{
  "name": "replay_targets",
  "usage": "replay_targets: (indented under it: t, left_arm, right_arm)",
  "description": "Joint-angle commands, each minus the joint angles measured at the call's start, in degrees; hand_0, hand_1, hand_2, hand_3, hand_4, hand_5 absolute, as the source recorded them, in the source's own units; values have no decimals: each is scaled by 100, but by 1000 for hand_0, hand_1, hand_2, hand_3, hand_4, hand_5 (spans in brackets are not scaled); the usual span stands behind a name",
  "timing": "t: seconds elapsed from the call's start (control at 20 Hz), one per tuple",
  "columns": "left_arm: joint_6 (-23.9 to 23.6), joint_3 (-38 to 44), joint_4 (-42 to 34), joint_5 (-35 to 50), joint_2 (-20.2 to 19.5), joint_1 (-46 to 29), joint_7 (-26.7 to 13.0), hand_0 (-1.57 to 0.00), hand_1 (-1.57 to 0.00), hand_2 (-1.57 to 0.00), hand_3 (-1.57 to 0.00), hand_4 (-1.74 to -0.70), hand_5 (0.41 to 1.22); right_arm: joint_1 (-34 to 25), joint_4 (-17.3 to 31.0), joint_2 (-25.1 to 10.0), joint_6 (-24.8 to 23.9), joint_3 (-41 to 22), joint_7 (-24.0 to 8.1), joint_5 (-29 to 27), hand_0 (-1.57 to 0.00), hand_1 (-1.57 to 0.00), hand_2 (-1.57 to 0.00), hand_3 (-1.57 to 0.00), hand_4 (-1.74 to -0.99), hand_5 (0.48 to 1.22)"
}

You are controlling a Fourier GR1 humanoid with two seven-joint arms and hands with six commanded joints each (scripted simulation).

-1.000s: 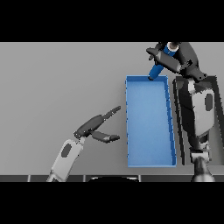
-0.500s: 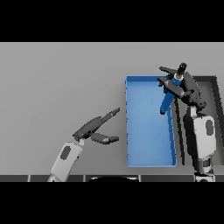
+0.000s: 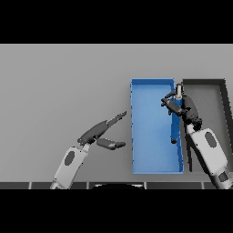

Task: Pick up the blue pipe and place it into the blue bin.

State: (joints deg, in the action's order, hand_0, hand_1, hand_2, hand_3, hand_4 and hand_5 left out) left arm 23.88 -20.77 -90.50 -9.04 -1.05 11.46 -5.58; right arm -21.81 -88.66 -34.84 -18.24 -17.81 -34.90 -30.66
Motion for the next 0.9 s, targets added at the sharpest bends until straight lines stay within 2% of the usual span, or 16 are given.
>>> replay_targets:
  t: [0.0,0.05,0.15,0.2,0.3,0.4,0.5,0.85]
  left_arm:
    - [23,-26,-84,11,-25,-46,43,1,1,1,1,-882,421]
    - [-4,-6,-47,3,10,30,-40,1,1,1,1,-881,422]
    - [19,-10,-92,24,-23,-47,-30,1,1,1,1,-878,425]
    - [21,2,-111,27,-49,-67,-14,1,1,1,1,-878,427]
    - [17,4,-159,55,-41,-79,-7,1,1,1,1,-879,430]
    - [58,-49,-223,103,3,-99,-82,1,1,1,1,-884,429]
    - [18,-44,-171,54,13,-82,-125,1,1,1,1,-886,428]
    - [16,-64,-164,25,-3,-124,-24,1,1,1,1,-887,429]
  right_arm:
    - [-46,102,-189,-204,-332,-2,-253,-1465,-1336,-1339,-788,-1678,1221]
    - [-225,321,-401,-377,-685,-1,-487,-1172,-1069,-1071,-630,-1592,1221]
    - [-417,442,-685,-420,-1167,-3,-829,-750,-684,-685,-403,-1413,1221]
    - [-542,477,-884,-372,-1454,-3,-1002,-599,-547,-548,-322,-1337,1221]
    - [-945,566,-1281,-177,-2099,14,-1343,-383,-350,-350,-206,-1219,1137]
    - [-1259,613,-1383,113,-2506,57,-1213,-245,-223,-224,-131,-1142,1030]
    - [-1301,572,-1505,180,-2713,-1,-1272,-156,-143,-143,-84,-1083,934]
    - [-1569,680,-1703,165,-3313,-5,-1338,-32,-29,-29,-17,-1038,734]
